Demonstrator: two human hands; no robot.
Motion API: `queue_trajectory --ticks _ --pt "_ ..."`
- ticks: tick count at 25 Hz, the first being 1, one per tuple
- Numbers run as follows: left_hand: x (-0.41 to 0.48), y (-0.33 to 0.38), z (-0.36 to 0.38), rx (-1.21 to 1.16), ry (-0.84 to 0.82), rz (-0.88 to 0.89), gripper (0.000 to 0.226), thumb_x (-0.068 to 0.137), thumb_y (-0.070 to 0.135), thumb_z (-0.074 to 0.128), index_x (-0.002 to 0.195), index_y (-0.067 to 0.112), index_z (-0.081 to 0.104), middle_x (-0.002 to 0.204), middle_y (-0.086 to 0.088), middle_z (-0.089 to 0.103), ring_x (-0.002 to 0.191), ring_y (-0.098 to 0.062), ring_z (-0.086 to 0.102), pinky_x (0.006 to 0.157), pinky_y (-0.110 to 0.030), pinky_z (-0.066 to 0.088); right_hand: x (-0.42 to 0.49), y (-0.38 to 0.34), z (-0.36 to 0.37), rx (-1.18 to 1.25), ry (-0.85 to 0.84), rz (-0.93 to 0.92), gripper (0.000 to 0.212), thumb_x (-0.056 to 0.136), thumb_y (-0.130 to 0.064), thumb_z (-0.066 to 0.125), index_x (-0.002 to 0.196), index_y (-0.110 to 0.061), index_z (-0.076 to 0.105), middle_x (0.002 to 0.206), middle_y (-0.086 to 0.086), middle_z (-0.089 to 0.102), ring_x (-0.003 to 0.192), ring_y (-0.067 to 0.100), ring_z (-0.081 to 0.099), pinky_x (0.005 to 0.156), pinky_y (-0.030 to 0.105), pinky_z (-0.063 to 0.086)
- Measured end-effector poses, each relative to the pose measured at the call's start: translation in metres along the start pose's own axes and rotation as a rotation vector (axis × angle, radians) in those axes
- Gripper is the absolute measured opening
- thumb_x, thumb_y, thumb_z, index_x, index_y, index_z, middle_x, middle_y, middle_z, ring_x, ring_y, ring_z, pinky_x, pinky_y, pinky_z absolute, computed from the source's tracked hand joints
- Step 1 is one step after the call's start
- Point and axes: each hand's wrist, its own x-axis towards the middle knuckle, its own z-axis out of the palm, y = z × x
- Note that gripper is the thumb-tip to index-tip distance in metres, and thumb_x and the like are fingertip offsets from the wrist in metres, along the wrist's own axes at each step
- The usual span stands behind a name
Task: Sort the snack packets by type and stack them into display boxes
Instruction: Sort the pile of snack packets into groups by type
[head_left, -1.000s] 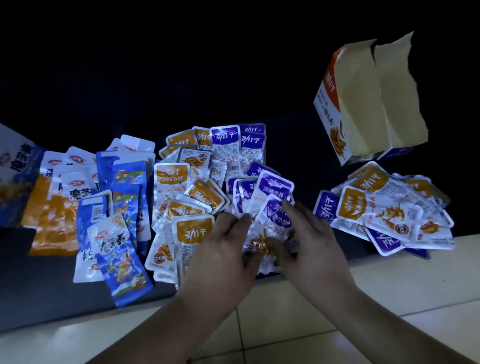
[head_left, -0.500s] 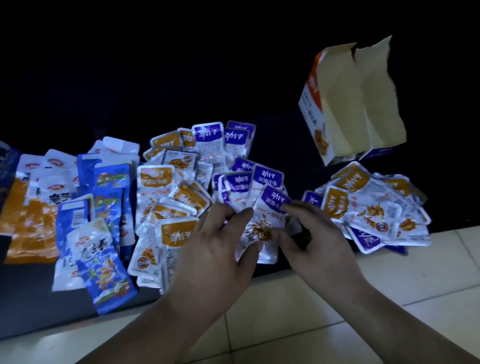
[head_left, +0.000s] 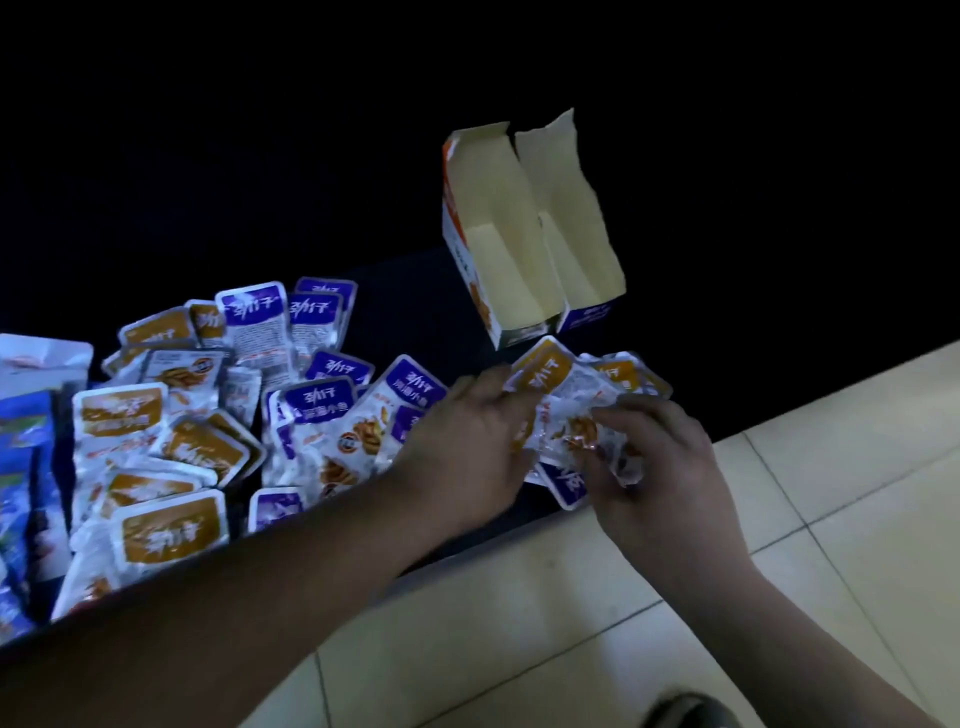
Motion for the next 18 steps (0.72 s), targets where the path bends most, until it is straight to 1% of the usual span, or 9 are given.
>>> queue_trajectory --ticks 2,4,6,8,10,11,14,16,18 --pt "0.030 0.000 0.009 -0.020 -0.082 -0.119 0.078 0.086 0.044 0.076 0.154 0.028 0.041 0.146 -0.006 0.052 0.127 -0.031 0.049 0.104 -0.038 0.045 0.002 0.010 -0.005 0.098 -0.037 0.110 0.048 0.082 -0.023 0.083 0.128 -0.020 0.067 0.129 -0.007 0.058 0.117 0.019 0.060 0.092 0.031 0.053" --pt "0.039 -0.005 0.016 -0.121 -0.071 -0.198 0.090 0.079 0.047 0.083 0.155 0.030 0.039 0.141 -0.002 0.056 0.125 -0.028 0.048 0.101 -0.035 0.044 0.002 0.015 -0.007 0.210 -0.064 0.172 0.050 0.086 -0.023 0.080 0.131 -0.032 0.061 0.119 -0.027 0.053 0.111 0.002 0.057 0.085 0.007 0.044" --pt "0.038 -0.008 0.022 -0.191 -0.016 -0.245 0.096 0.073 0.046 0.088 0.154 0.029 0.041 0.135 -0.002 0.056 0.123 -0.026 0.049 0.098 -0.036 0.045 0.003 0.016 -0.012 0.278 -0.086 0.172 0.055 0.086 -0.020 0.079 0.126 -0.049 0.053 0.113 -0.039 0.051 0.108 -0.008 0.055 0.078 0.000 0.042" --pt "0.038 -0.010 0.024 -0.203 0.028 -0.273 0.096 0.070 0.044 0.090 0.152 0.028 0.044 0.129 -0.003 0.054 0.121 -0.024 0.049 0.097 -0.039 0.048 0.006 0.016 -0.012 0.289 -0.114 0.138 0.063 0.085 -0.019 0.079 0.131 -0.050 0.048 0.120 -0.039 0.051 0.113 -0.010 0.054 0.084 0.008 0.048" --pt "0.039 -0.008 0.026 -0.223 0.053 -0.276 0.087 0.068 0.042 0.092 0.144 0.029 0.051 0.119 -0.001 0.052 0.116 -0.024 0.049 0.094 -0.039 0.049 0.010 0.017 -0.007 0.255 -0.131 0.149 0.069 0.082 -0.022 0.079 0.139 -0.045 0.048 0.128 -0.027 0.053 0.120 0.003 0.056 0.093 0.032 0.055" --pt "0.039 -0.008 0.026 -0.230 0.065 -0.266 0.082 0.068 0.039 0.092 0.139 0.029 0.055 0.115 0.001 0.051 0.114 -0.022 0.049 0.093 -0.037 0.048 0.013 0.017 -0.005 0.243 -0.129 0.177 0.074 0.081 -0.022 0.079 0.143 -0.045 0.046 0.130 -0.021 0.051 0.122 0.009 0.056 0.093 0.039 0.056" --pt "0.032 -0.008 0.025 -0.302 0.165 -0.250 0.061 0.073 0.029 0.091 0.126 0.022 0.062 0.114 0.008 0.051 0.110 -0.016 0.053 0.088 -0.029 0.048 0.019 0.018 -0.005 0.256 -0.112 0.200 0.083 0.081 -0.013 0.079 0.150 -0.039 0.042 0.134 -0.014 0.041 0.123 0.009 0.053 0.091 0.037 0.059" --pt "0.027 -0.006 0.013 -0.449 0.204 -0.285 0.040 0.080 0.022 0.087 0.111 0.024 0.061 0.108 0.010 0.063 0.098 -0.011 0.064 0.078 -0.025 0.055 0.019 0.019 -0.009 0.238 -0.112 0.169 0.088 0.082 -0.009 0.080 0.156 -0.029 0.037 0.142 -0.010 0.036 0.126 0.001 0.044 0.097 0.028 0.053" --pt "0.019 -0.003 -0.004 -0.653 0.218 -0.384 0.030 0.085 0.019 0.083 0.104 0.026 0.060 0.099 0.010 0.073 0.087 -0.006 0.072 0.071 -0.030 0.061 0.016 0.020 -0.010 0.187 -0.093 0.160 0.090 0.082 -0.009 0.080 0.158 -0.025 0.034 0.146 -0.010 0.033 0.125 -0.006 0.036 0.099 0.026 0.047"
